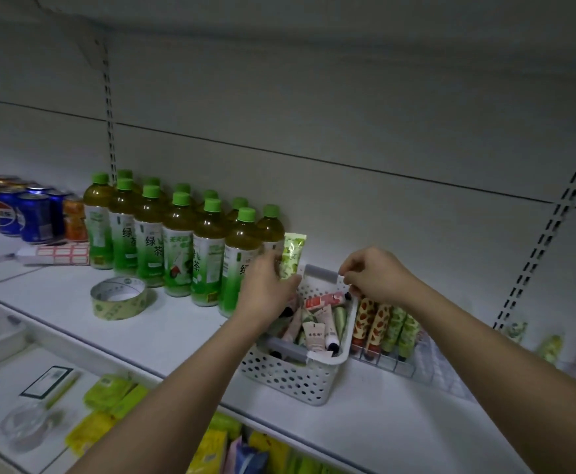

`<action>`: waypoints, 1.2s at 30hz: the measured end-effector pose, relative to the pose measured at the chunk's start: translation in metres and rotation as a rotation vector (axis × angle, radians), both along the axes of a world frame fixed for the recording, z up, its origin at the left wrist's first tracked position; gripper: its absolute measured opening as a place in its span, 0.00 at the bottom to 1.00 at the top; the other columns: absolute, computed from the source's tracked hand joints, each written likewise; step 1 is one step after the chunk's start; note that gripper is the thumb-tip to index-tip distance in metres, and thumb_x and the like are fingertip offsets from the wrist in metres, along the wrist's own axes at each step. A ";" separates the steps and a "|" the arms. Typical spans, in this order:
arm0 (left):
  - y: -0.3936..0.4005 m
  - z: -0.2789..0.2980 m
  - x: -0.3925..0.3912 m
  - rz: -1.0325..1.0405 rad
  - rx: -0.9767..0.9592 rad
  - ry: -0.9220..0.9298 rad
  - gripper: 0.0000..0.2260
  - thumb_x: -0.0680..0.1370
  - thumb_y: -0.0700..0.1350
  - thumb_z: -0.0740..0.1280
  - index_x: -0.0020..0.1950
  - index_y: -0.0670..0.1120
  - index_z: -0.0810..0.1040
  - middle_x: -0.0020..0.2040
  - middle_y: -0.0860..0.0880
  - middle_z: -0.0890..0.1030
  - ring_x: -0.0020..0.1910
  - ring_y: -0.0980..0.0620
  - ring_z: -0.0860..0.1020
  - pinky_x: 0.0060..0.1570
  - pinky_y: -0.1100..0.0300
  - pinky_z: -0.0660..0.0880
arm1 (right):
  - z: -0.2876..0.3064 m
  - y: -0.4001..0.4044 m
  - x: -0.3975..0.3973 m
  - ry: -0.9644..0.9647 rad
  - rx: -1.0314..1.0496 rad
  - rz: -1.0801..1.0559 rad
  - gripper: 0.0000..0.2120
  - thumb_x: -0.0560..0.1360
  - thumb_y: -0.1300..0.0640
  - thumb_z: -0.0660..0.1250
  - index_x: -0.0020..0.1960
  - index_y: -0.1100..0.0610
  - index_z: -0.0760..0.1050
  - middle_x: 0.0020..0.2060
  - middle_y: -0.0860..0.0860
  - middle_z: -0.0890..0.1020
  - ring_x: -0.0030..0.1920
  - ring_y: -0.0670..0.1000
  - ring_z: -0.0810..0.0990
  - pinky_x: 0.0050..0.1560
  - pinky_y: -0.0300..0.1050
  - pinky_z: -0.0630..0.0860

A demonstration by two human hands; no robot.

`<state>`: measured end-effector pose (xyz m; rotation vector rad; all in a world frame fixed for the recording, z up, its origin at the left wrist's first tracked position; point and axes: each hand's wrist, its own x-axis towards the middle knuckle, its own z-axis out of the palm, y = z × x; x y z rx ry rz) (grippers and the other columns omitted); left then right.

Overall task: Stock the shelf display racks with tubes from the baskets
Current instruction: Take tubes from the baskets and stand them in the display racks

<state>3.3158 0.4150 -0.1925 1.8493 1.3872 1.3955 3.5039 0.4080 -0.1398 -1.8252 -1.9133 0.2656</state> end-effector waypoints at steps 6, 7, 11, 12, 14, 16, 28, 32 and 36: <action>0.012 -0.009 -0.006 0.048 -0.055 -0.127 0.13 0.76 0.46 0.71 0.56 0.53 0.71 0.40 0.59 0.72 0.37 0.65 0.71 0.29 0.71 0.66 | -0.006 0.022 -0.018 -0.392 -0.215 0.018 0.05 0.77 0.60 0.67 0.49 0.59 0.82 0.44 0.53 0.83 0.42 0.50 0.81 0.41 0.42 0.78; 0.014 -0.010 -0.006 0.047 -0.054 -0.119 0.14 0.76 0.46 0.71 0.58 0.52 0.72 0.41 0.59 0.72 0.38 0.65 0.71 0.31 0.71 0.65 | -0.011 0.025 -0.024 -0.487 -0.240 0.011 0.06 0.77 0.60 0.67 0.51 0.60 0.81 0.44 0.53 0.83 0.43 0.51 0.81 0.42 0.44 0.78; 0.018 -0.014 -0.006 0.049 -0.046 -0.119 0.17 0.75 0.45 0.71 0.62 0.49 0.73 0.40 0.59 0.72 0.38 0.64 0.71 0.33 0.68 0.65 | -0.035 0.038 -0.046 -0.845 -0.360 -0.009 0.12 0.77 0.61 0.66 0.59 0.59 0.75 0.54 0.54 0.79 0.47 0.53 0.77 0.47 0.45 0.75; 0.019 -0.014 -0.006 0.045 -0.043 -0.119 0.17 0.75 0.45 0.72 0.62 0.49 0.73 0.40 0.59 0.72 0.38 0.64 0.71 0.33 0.68 0.65 | -0.040 0.042 -0.050 -0.886 -0.400 -0.027 0.14 0.77 0.59 0.66 0.61 0.58 0.74 0.57 0.55 0.78 0.52 0.55 0.77 0.52 0.48 0.74; 0.019 -0.014 -0.006 0.036 -0.044 -0.122 0.16 0.75 0.45 0.72 0.61 0.49 0.73 0.40 0.59 0.72 0.37 0.63 0.71 0.33 0.67 0.66 | -0.043 0.049 -0.057 -0.937 -0.522 -0.060 0.17 0.76 0.58 0.65 0.65 0.56 0.71 0.58 0.54 0.76 0.57 0.55 0.76 0.57 0.49 0.73; 0.019 -0.014 -0.006 0.033 -0.047 -0.124 0.16 0.75 0.45 0.72 0.60 0.50 0.73 0.39 0.58 0.73 0.37 0.64 0.71 0.33 0.67 0.66 | -0.038 0.055 -0.063 -0.921 -0.653 -0.072 0.19 0.76 0.57 0.65 0.66 0.56 0.70 0.57 0.53 0.75 0.57 0.54 0.76 0.59 0.47 0.74; 0.015 -0.011 -0.008 0.008 -0.079 -0.184 0.14 0.76 0.43 0.72 0.56 0.52 0.70 0.38 0.55 0.74 0.34 0.79 0.71 0.27 0.78 0.67 | -0.005 0.057 -0.041 0.306 -0.727 -0.222 0.12 0.79 0.66 0.60 0.61 0.70 0.70 0.46 0.64 0.83 0.38 0.57 0.87 0.28 0.41 0.81; 0.013 -0.009 -0.009 0.028 -0.084 -0.191 0.14 0.76 0.44 0.72 0.57 0.51 0.71 0.40 0.55 0.74 0.35 0.70 0.75 0.27 0.73 0.69 | -0.002 0.048 -0.030 0.490 -0.674 -0.123 0.12 0.77 0.72 0.60 0.56 0.66 0.78 0.43 0.62 0.86 0.44 0.57 0.87 0.35 0.42 0.83; 0.013 -0.009 -0.009 0.034 -0.097 -0.193 0.17 0.76 0.46 0.71 0.62 0.49 0.72 0.44 0.52 0.74 0.41 0.59 0.75 0.36 0.64 0.73 | -0.005 0.041 -0.026 0.543 -0.497 -0.101 0.07 0.74 0.61 0.72 0.49 0.64 0.81 0.36 0.58 0.86 0.35 0.52 0.85 0.31 0.41 0.82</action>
